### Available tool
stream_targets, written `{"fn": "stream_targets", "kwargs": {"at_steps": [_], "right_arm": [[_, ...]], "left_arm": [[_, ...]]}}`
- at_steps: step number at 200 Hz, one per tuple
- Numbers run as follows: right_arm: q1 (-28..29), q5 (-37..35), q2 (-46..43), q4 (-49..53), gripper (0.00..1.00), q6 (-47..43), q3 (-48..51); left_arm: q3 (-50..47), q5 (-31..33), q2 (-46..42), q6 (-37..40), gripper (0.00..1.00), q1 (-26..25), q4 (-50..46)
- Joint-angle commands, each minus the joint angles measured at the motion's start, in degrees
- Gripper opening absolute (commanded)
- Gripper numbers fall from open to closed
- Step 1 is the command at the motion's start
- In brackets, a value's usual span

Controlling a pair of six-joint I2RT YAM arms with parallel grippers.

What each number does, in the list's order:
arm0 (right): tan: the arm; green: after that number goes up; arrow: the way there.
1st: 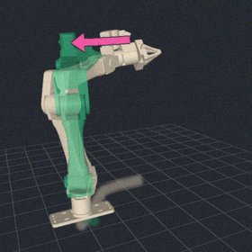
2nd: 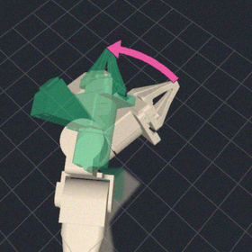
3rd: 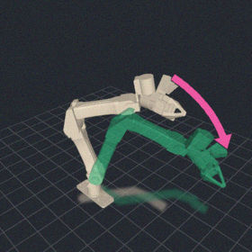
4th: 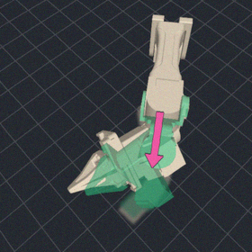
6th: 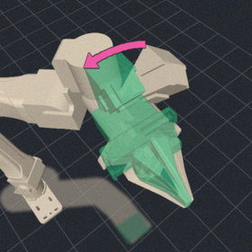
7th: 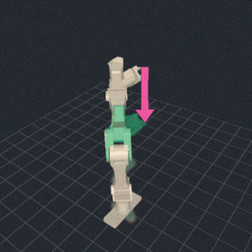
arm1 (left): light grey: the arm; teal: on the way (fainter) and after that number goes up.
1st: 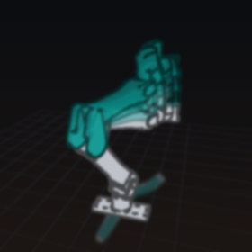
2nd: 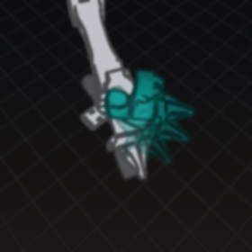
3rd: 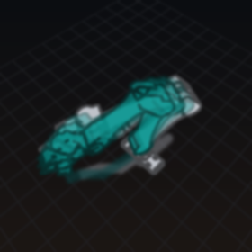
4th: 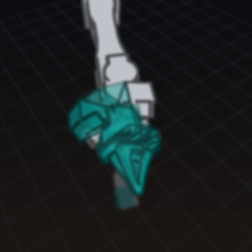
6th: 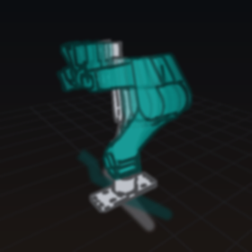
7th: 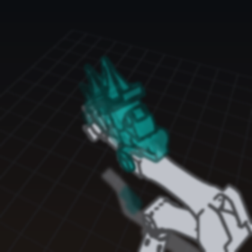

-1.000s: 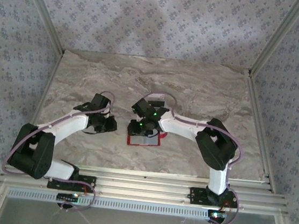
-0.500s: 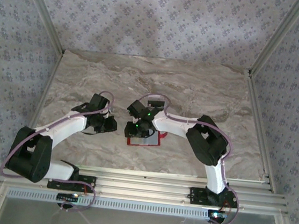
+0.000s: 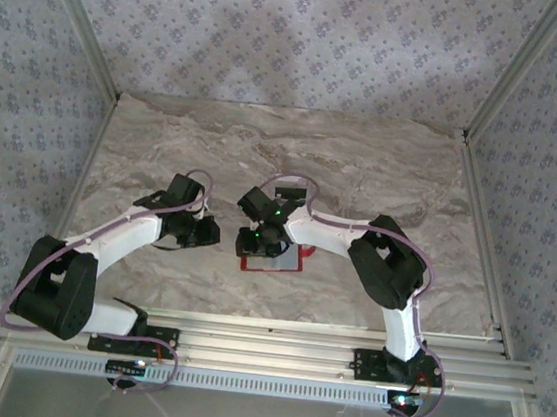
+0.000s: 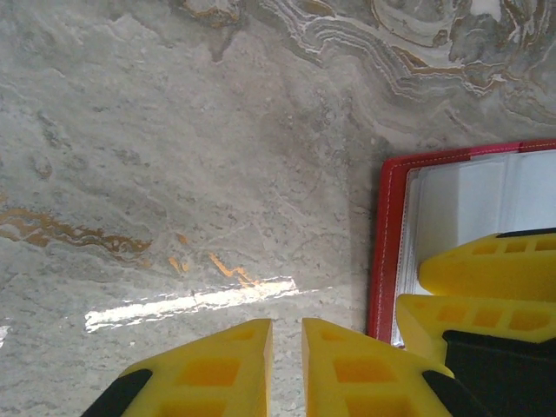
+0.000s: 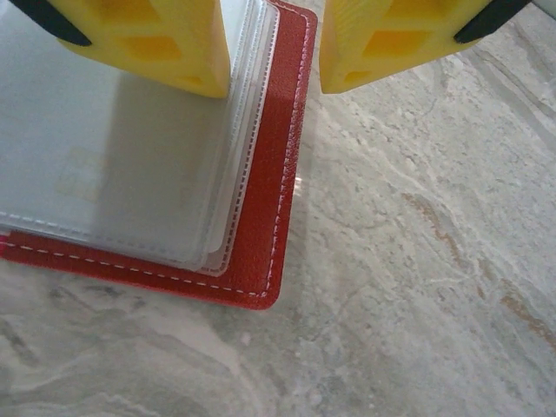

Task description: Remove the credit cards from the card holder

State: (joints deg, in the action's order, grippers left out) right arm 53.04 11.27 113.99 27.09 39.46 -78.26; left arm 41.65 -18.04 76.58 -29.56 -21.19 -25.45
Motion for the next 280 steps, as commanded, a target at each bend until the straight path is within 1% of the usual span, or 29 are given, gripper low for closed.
{"fn": "stream_targets", "kwargs": {"at_steps": [1, 79, 161, 166, 223, 280], "right_arm": [[0.3, -4.0, -1.9, 5.4, 0.35, -0.4, 0.6], [-0.4, -5.7, -3.8, 6.9, 0.35, -0.4, 2.2], [-1.6, -7.8, -6.9, 7.1, 0.36, -0.1, 4.8], [-1.7, -8.1, -7.0, 8.6, 0.36, -0.1, 4.9], [-2.4, -12.1, -8.4, 12.0, 0.37, -0.3, 5.0], [-3.0, -14.0, -8.8, 13.7, 0.39, -0.8, 5.2]], "left_arm": [[2.2, -1.2, -0.2, 0.5, 0.17, -0.8, -0.6], [4.0, -0.9, 2.3, -1.1, 0.17, -4.0, 0.3], [4.8, -1.9, 6.8, -4.9, 0.15, -8.0, 4.3], [5.0, -1.8, 6.9, -5.0, 0.15, -8.3, 4.4], [6.2, -1.2, 7.8, -4.8, 0.15, -8.7, 3.8], [6.9, -1.4, 8.8, -4.8, 0.15, -9.1, 3.8]]}}
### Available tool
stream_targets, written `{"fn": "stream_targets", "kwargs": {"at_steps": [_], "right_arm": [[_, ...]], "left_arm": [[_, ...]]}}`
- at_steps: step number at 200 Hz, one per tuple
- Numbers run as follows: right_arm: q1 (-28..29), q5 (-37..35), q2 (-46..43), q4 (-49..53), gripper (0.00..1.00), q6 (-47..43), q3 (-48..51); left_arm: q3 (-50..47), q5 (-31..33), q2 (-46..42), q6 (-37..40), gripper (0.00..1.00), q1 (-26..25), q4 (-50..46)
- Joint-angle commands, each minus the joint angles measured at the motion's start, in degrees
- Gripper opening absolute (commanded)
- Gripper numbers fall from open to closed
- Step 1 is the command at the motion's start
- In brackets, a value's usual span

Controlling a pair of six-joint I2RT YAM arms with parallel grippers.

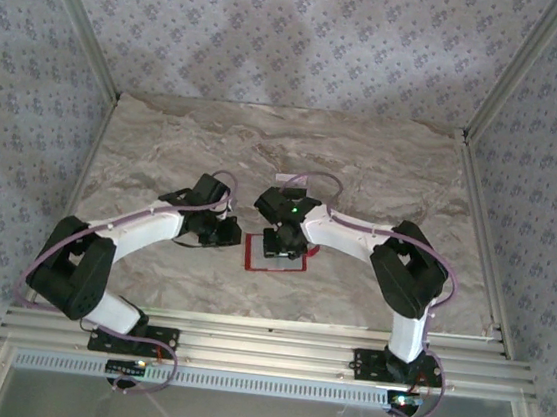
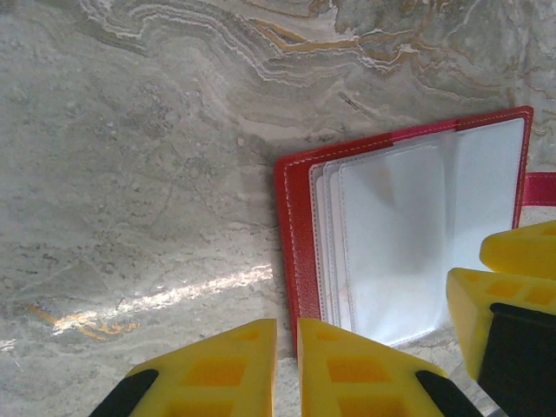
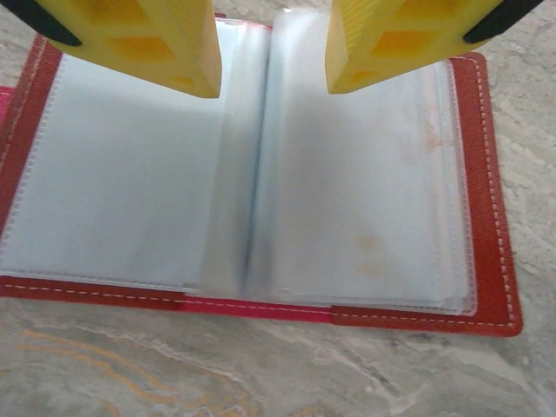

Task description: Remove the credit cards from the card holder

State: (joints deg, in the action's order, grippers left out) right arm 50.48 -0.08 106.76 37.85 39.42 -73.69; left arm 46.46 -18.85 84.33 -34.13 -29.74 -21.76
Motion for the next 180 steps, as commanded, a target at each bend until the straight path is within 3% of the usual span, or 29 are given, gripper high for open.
{"fn": "stream_targets", "kwargs": {"at_steps": [1, 59, 84, 130, 180], "right_arm": [[-0.5, -2.7, -1.5, 3.0, 0.39, -0.7, 0.6], [-0.5, -3.4, -3.4, 2.6, 0.39, -1.1, 1.6], [-0.3, 2.4, -4.1, -0.8, 0.39, -1.7, 2.2], [-0.5, 6.8, -3.6, -5.4, 0.39, -0.6, 3.0], [-1.0, 14.0, -1.9, -12.5, 0.38, 1.8, 4.3]], "left_arm": [[2.1, -0.6, 1.1, -0.2, 0.15, -0.6, 0.1], [3.0, -0.1, 3.5, -0.9, 0.14, -1.8, 0.4], [2.7, -4.0, 5.0, -2.1, 0.10, -1.8, 3.0], [1.2, -8.6, 8.4, -3.7, 0.03, -1.9, 6.7], [0.7, -6.6, 11.2, -2.9, 0.02, -1.8, 5.8]]}}
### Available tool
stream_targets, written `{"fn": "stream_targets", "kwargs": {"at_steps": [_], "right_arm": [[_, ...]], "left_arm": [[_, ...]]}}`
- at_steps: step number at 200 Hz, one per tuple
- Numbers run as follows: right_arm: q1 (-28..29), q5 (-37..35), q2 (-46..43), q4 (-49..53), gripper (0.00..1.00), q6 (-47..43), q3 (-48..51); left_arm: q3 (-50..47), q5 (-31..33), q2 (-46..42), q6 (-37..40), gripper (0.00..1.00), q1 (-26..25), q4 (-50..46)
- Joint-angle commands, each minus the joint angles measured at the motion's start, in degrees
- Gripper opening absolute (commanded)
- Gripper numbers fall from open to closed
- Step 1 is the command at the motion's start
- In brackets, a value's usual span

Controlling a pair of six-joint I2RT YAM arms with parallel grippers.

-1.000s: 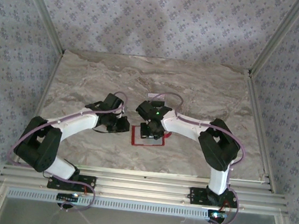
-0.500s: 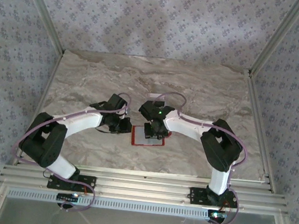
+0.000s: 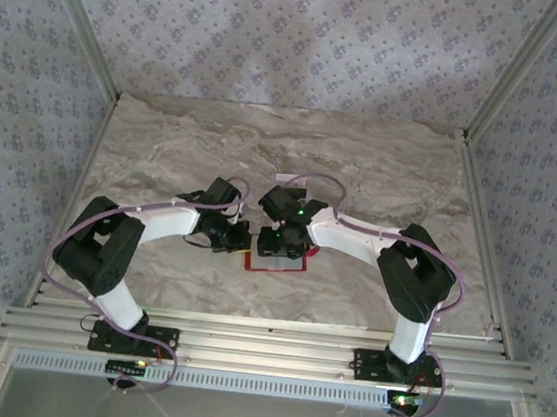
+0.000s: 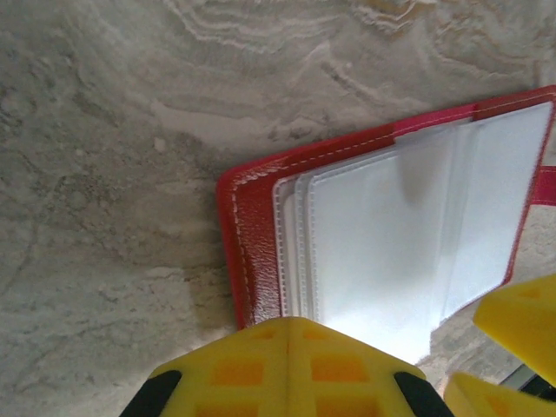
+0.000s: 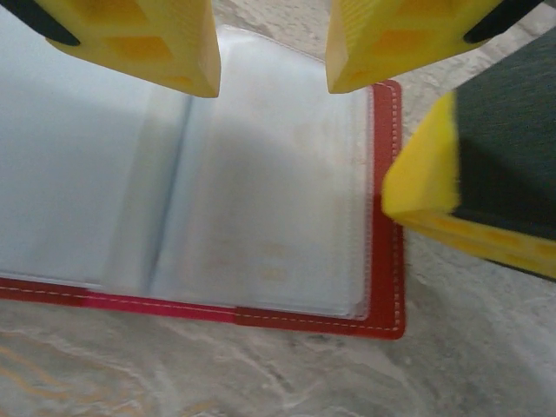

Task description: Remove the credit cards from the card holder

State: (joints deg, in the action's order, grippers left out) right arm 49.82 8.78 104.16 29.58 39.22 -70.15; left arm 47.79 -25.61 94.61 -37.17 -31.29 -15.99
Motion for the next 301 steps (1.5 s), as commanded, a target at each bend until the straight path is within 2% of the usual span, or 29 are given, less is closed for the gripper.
{"fn": "stream_targets", "kwargs": {"at_steps": [1, 82, 127, 178, 197, 301], "right_arm": [[-0.3, 5.2, 0.8, -4.4, 0.38, 2.0, 0.8], [-0.4, 8.8, 6.2, -9.1, 0.34, 3.0, 0.8], [-0.5, 2.9, 5.1, -3.8, 0.34, 1.4, 1.3], [-0.9, 2.3, 3.6, -3.6, 0.35, 1.0, 4.5], [-0.9, -0.3, 3.3, -1.2, 0.35, 0.9, 3.9], [0.2, -7.4, 3.2, 4.6, 0.54, -0.9, -0.8]], "left_arm": [[-0.6, 0.3, 0.9, 0.2, 0.02, -0.3, 0.0], [-1.4, 2.6, 1.9, 1.3, 0.01, 0.1, -2.0], [-0.8, 3.6, 2.0, 1.8, 0.01, 0.3, -3.3], [-0.4, 3.9, 2.1, 2.0, 0.01, 0.5, -3.9], [-0.2, 4.0, 2.1, 2.1, 0.01, 0.6, -4.3], [0.7, 4.0, 1.9, 2.8, 0.01, 0.7, -5.5]]}}
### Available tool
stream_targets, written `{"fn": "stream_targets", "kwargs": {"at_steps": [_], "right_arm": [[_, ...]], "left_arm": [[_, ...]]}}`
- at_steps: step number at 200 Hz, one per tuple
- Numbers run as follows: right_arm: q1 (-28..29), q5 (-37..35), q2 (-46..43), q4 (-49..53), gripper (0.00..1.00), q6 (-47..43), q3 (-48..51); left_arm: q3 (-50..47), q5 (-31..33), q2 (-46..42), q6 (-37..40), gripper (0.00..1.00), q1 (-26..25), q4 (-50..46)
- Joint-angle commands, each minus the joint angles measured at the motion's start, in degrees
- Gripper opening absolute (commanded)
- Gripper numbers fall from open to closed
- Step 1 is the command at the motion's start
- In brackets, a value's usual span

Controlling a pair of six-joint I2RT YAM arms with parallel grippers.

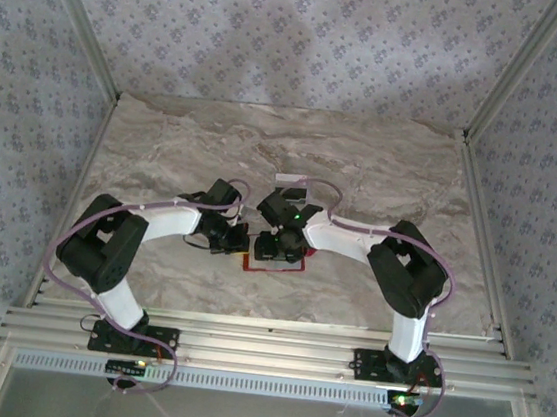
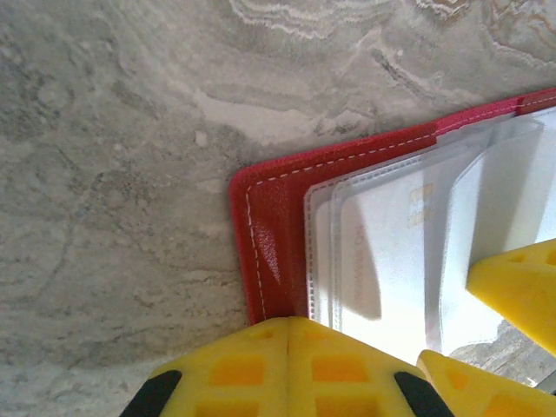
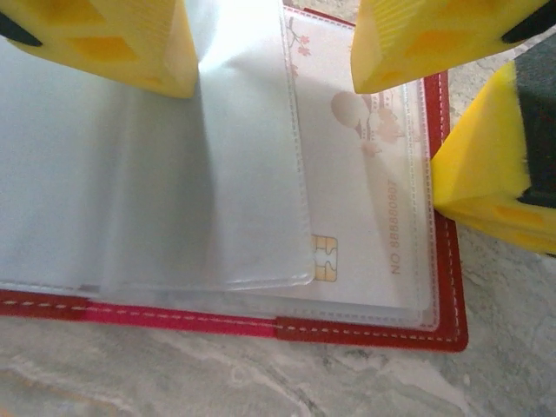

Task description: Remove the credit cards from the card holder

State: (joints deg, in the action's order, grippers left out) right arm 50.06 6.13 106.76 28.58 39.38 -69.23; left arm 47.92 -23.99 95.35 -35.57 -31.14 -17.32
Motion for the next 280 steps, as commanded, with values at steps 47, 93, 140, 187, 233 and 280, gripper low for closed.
{"fn": "stream_targets", "kwargs": {"at_steps": [47, 93, 140, 187, 233, 280], "right_arm": [[-0.1, -7.6, -0.1, 10.1, 0.55, -0.6, -2.9], [-0.8, -10.3, -1.6, 12.3, 0.55, -0.5, -2.5], [-3.8, -11.8, -4.7, 12.8, 0.53, -0.6, 0.4], [-5.4, -11.6, -8.2, 13.1, 0.49, -0.9, 3.4], [-5.8, -1.0, -10.6, 3.8, 0.44, -1.0, 5.2], [-5.7, 10.3, -6.5, -5.8, 0.41, 2.1, 5.3]], "left_arm": [[0.8, 2.4, 1.0, 1.3, 0.01, 0.5, -4.4], [0.9, 2.5, 0.5, 1.5, 0.01, 0.5, -4.7], [1.4, 2.7, -0.3, 1.8, 0.01, 0.5, -5.8], [3.1, 2.7, -1.9, 2.1, 0.01, 0.4, -7.3], [5.8, 2.7, -3.1, 2.0, 0.01, -0.3, -9.0], [7.2, 2.4, -2.8, 1.2, 0.01, -1.4, -8.9]]}}
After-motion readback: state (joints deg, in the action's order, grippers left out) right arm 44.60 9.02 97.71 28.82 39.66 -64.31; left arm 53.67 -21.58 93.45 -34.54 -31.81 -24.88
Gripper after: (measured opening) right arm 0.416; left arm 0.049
